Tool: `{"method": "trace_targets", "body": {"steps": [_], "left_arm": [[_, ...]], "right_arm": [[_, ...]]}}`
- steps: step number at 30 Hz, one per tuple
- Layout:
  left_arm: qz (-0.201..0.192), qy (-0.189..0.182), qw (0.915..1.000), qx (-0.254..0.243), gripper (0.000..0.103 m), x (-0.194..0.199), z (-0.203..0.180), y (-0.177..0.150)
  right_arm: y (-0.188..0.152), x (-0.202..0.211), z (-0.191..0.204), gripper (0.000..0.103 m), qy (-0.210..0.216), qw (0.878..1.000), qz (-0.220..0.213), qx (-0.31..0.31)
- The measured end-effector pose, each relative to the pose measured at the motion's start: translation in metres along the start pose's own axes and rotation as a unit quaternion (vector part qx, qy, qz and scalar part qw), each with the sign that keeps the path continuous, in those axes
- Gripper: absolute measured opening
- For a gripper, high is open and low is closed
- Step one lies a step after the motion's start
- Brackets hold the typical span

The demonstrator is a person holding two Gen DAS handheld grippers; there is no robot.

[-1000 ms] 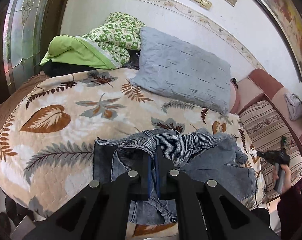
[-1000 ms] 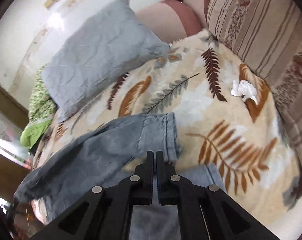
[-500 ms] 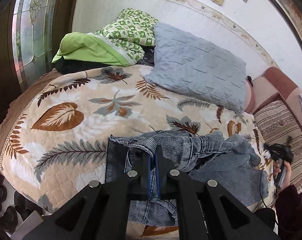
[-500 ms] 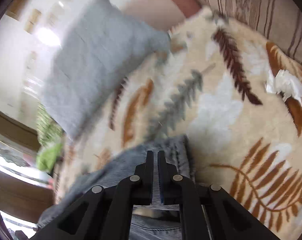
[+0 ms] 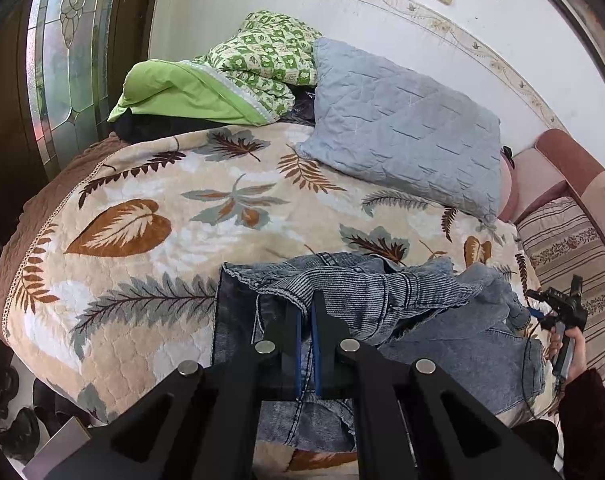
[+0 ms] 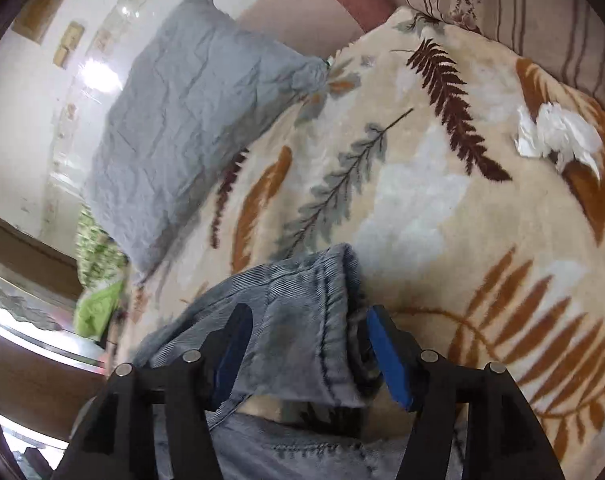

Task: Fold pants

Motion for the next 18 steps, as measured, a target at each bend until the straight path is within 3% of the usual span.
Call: {"method": "trace_targets", "body": {"steps": [3,7,8,9,10,14,18], "left_arm": [[0.001,0.006,1.0,0.0,0.004,-0.001,0.0,0.001],[0.003,0.013,0.9999,0.002,0.004,-0.002,0.001,0.0],[0.004,0.014,0.9999,0.004,0.004,-0.002,0.002,0.0],[0.005,0.016,0.9998,0.007,0.005,-0.002,0.004,-0.001],[0.006,0.016,0.9998,0.009,0.005,-0.002,0.006,-0.001],[0.007,0.021,0.9996,0.019,0.005,0.002,0.017,-0.003],[0.013,0.017,0.9995,0.023,0.005,0.006,0.023,-0.011]], "right_arm": [[0.017,-0.017,0.0,0.063,-0.034,0.999,0.008,0.011],[0.021,-0.055,-0.002,0.06,-0.041,0.997,0.059,-0.002],[0.019,-0.062,0.0,0.048,-0.04,0.997,0.066,0.002],[0.018,-0.066,0.005,0.021,-0.044,0.997,0.07,0.012],[0.018,-0.064,0.01,0.016,-0.054,0.996,0.061,0.027],[0.022,-0.021,0.038,0.014,-0.034,0.996,-0.016,0.076],[0.025,0.058,0.044,0.014,0.016,0.993,-0.09,0.075]]}}
Point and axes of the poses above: each gripper's, at about its wrist camera, not at the fingertips, and x roughly against the way its jaws point, z to its left, y to its top, the point moved 7 cm from there along -x, roughly the way its jaws point, and after that the axes turned 1 degree about z, right-handed, at the moved point
